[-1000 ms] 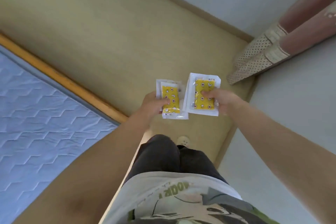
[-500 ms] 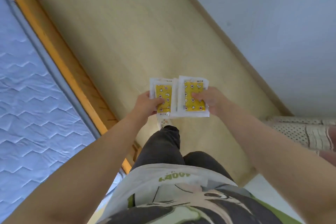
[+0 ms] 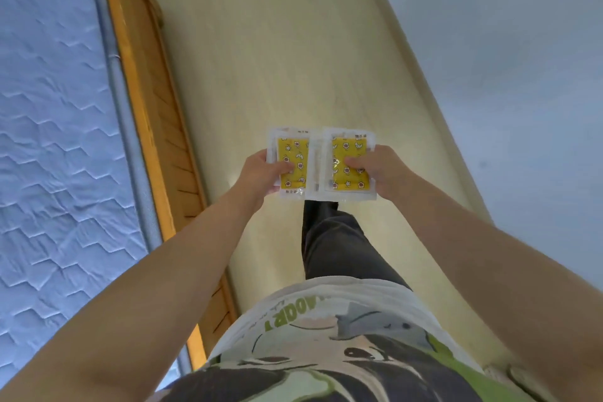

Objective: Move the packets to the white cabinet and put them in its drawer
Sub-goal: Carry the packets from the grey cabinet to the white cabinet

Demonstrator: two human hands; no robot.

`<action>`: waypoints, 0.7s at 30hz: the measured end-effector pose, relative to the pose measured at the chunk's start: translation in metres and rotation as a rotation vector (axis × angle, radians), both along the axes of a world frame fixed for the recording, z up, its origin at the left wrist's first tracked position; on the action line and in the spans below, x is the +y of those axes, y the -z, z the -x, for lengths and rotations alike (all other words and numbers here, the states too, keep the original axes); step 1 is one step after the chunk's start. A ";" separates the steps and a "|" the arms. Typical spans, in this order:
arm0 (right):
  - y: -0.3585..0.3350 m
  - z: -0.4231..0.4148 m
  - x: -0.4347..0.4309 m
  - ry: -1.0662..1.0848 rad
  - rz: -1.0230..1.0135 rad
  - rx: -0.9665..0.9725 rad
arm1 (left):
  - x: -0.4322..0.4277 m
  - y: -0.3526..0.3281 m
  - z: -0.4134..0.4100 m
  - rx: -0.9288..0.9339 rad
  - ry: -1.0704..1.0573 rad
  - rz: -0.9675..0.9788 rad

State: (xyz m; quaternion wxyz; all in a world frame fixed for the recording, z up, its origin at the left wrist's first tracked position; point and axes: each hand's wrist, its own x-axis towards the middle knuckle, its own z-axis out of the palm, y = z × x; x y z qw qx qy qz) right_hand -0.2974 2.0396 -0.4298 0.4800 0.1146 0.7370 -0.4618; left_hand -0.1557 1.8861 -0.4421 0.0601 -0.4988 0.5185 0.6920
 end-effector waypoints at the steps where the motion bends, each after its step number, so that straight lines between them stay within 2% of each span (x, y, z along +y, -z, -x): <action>1: 0.001 0.027 -0.026 -0.026 0.004 0.010 | -0.023 -0.001 0.023 -0.005 -0.027 0.013; 9: -0.013 0.185 -0.239 -0.303 0.010 -0.008 | -0.194 -0.022 0.150 -0.056 -0.260 0.051; 15: -0.009 0.238 -0.409 -0.488 0.006 -0.021 | -0.326 -0.018 0.198 -0.085 -0.452 0.046; 21: 0.001 0.281 -0.602 -0.583 -0.051 0.052 | -0.494 -0.005 0.224 -0.116 -0.585 0.028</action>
